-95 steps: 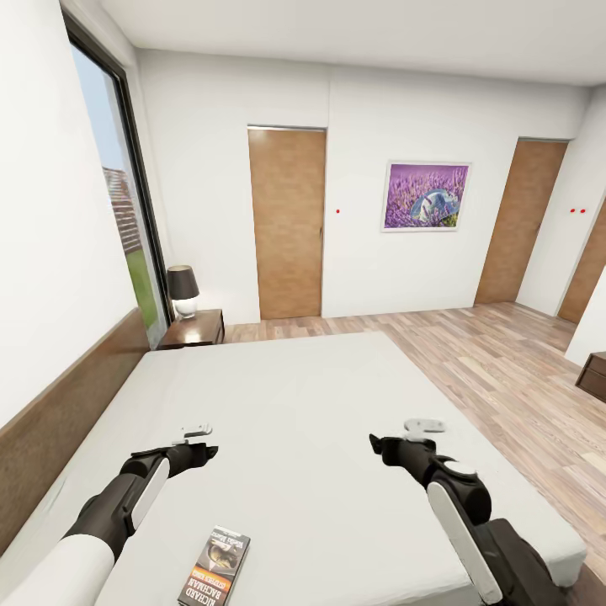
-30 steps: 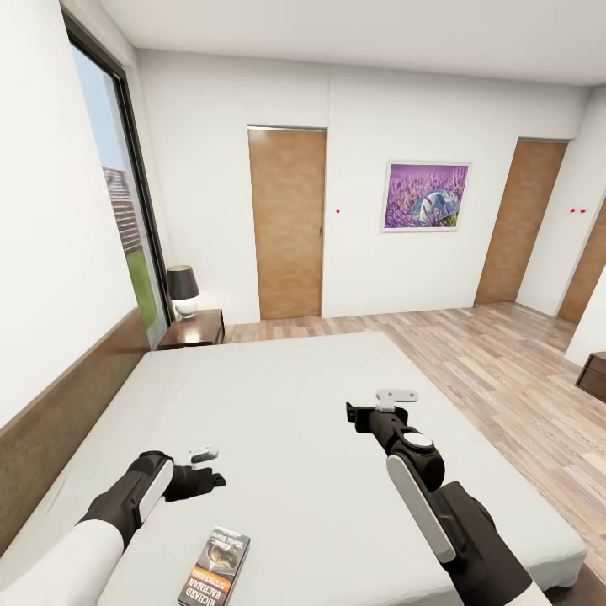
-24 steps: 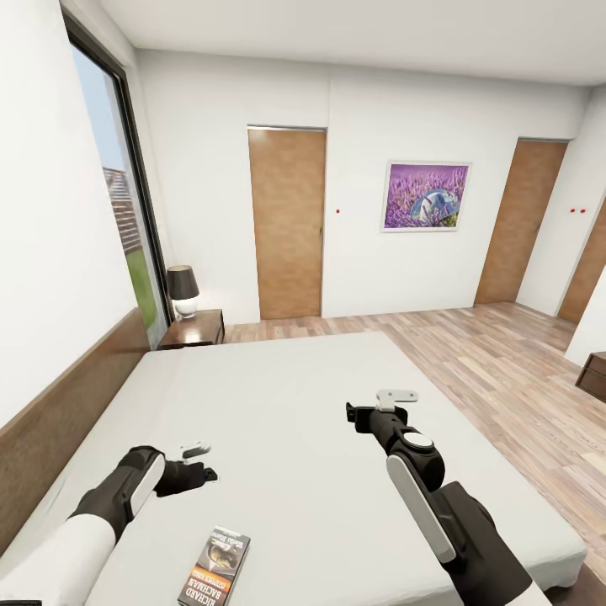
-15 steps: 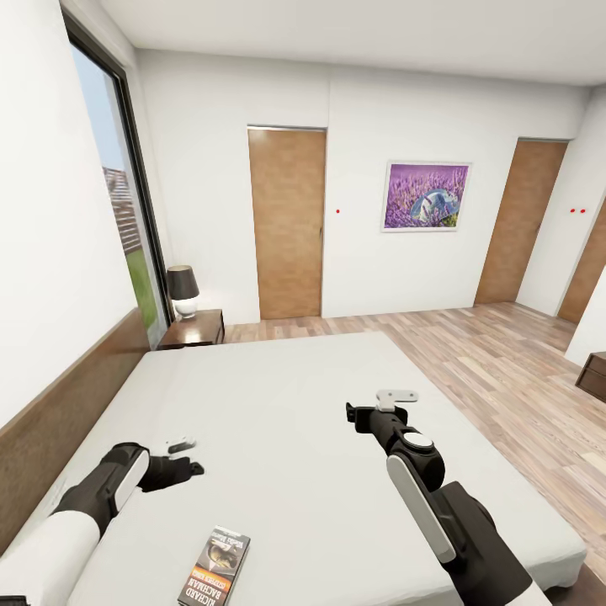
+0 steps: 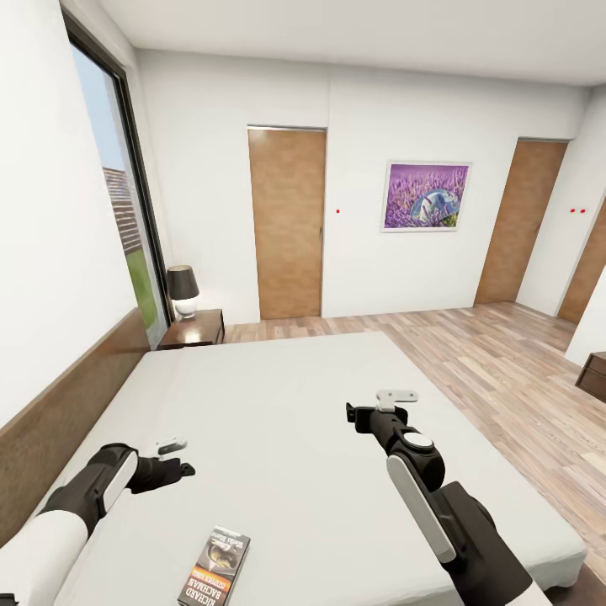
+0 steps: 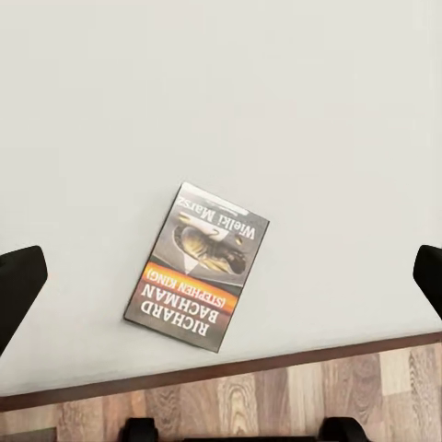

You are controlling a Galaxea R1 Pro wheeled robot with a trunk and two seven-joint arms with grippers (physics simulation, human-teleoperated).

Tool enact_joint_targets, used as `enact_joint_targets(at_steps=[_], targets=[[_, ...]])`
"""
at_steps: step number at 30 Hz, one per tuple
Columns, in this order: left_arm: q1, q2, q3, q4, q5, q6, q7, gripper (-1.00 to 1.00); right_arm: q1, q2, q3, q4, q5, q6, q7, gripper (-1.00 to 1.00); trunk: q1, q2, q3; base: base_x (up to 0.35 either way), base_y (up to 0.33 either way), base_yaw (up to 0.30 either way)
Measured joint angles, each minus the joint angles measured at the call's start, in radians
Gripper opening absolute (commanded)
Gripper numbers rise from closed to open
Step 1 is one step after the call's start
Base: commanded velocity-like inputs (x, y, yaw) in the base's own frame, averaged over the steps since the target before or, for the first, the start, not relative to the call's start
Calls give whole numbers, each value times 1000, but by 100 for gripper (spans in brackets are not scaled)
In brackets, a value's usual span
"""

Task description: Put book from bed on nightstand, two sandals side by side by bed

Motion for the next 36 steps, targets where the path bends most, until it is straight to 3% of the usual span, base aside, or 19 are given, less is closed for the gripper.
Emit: enact_joint_targets(at_steps=[16, 24, 32, 36], targets=[[0, 2, -2, -7, -2, 5, 6, 100, 1, -1, 1, -6, 1, 0, -1, 100, 0, 0, 0, 0, 0, 0], [0, 0, -3, -7, -3, 6, 8, 100, 4, 0, 6, -73, 2, 5, -4, 100, 0, 0, 0, 0, 0, 0], [0, 1, -3, -8, -2, 7, 8, 100, 2, 1, 92, -100, 6, 10, -9, 100, 0, 0, 0, 0, 0, 0], [0, 2, -3, -8, -2, 7, 8, 100, 0, 4, 114, -104, 8, 11, -10, 100, 0, 0, 0, 0, 0, 0]])
